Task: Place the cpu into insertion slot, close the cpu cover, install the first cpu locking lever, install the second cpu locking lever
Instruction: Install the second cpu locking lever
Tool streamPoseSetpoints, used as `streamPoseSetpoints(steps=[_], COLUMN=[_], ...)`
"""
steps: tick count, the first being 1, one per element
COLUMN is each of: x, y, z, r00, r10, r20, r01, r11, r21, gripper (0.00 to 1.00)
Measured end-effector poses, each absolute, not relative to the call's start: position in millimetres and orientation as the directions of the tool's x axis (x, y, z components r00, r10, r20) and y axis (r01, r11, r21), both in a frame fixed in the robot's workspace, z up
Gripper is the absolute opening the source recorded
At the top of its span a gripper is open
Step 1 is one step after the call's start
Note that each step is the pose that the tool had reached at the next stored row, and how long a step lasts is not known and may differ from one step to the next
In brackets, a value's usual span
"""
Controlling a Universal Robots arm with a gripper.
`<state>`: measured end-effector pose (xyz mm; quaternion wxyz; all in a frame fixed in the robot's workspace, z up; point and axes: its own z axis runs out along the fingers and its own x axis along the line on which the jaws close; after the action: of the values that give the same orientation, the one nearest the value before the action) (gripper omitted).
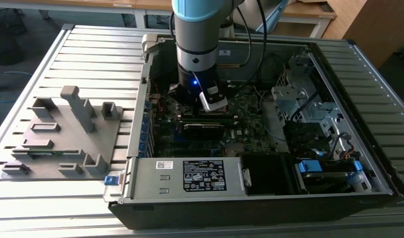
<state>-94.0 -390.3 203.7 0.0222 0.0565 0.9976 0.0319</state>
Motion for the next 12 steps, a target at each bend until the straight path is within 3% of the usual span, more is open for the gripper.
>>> streamPoseSetpoints(steps=[12], x=[-93.9], y=[-390.8], z=[205.8], r00=[-0.993], r10=[0.114], r20=[-0.041], r01=[0.111], r11=[0.992], r21=[0.067], gripper=[0.10])
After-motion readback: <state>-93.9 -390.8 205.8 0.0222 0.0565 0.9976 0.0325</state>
